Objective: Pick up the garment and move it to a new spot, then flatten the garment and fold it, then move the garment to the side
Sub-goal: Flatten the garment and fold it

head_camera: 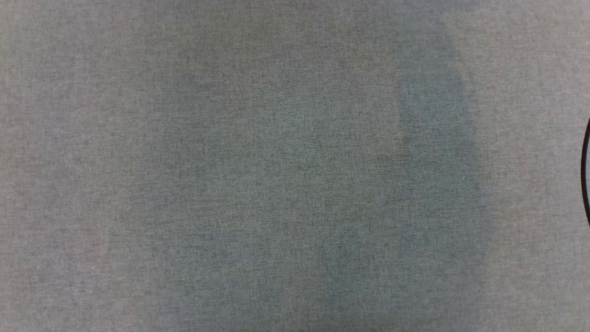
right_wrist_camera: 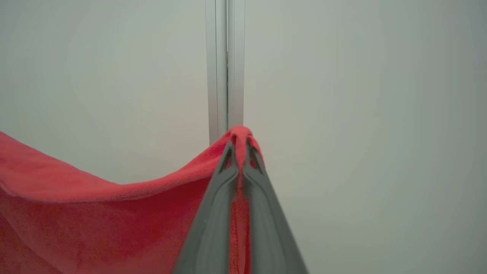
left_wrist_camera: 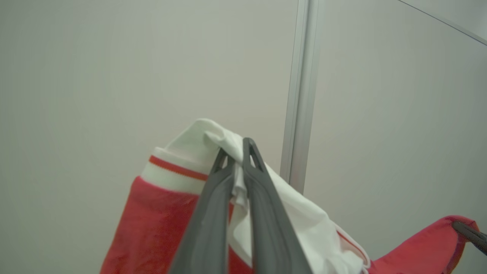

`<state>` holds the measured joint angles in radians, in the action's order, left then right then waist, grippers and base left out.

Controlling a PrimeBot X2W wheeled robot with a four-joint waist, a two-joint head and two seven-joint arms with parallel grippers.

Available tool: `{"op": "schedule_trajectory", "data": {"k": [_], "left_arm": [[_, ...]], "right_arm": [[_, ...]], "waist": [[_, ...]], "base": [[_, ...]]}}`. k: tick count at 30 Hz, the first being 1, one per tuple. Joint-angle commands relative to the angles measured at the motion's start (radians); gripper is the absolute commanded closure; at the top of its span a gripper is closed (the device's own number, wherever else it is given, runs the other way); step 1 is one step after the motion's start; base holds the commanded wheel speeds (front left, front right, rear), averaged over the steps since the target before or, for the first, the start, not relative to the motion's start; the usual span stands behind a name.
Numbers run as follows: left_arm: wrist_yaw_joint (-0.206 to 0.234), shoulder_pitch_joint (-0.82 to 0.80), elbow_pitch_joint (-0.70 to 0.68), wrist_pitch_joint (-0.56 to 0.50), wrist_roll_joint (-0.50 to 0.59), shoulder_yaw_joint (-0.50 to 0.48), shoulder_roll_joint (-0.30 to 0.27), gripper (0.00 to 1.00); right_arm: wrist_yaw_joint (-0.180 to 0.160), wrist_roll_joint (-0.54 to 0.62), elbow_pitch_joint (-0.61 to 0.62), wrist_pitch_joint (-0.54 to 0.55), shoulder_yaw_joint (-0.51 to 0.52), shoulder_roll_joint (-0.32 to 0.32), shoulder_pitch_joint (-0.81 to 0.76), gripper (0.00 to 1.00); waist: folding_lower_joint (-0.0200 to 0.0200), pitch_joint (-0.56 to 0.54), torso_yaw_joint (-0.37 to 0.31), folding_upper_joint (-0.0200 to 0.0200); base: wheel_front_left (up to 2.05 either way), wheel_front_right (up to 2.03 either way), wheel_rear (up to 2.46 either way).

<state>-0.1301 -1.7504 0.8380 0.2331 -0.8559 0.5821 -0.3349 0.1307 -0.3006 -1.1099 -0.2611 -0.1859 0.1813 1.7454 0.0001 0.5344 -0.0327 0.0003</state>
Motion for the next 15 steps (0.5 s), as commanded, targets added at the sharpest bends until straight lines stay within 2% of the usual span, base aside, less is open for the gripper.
{"op": "schedule_trajectory", "data": {"k": [1, 10, 15], "left_arm": [[-0.001, 0.032, 0.008, 0.01, -0.014, 0.01, -0.004, 1.0], [-0.001, 0.276, -0.036, 0.033, -0.103, 0.07, -0.038, 1.0], [-0.001, 0.491, -0.153, 0.033, -0.091, 0.012, -0.068, 1.0]], "right_arm": [[0.0, -0.006, 0.001, -0.005, -0.005, -0.002, -0.03, 1.0], [0.0, -0.041, 0.106, -0.005, -0.033, -0.025, -0.276, 1.0], [0.0, -0.082, 0.204, -0.005, -0.045, -0.021, -0.492, 1.0]], "waist": [[-0.0001, 0.002, 0.001, -0.0003], [-0.0001, -0.012, -0.009, -0.0003], [-0.0001, -0.048, -0.007, -0.0003]], "base": [[0.0, 0.0, 0.0], [0.0, 0.0, 0.0], [0.0, 0.0, 0.0]]}}
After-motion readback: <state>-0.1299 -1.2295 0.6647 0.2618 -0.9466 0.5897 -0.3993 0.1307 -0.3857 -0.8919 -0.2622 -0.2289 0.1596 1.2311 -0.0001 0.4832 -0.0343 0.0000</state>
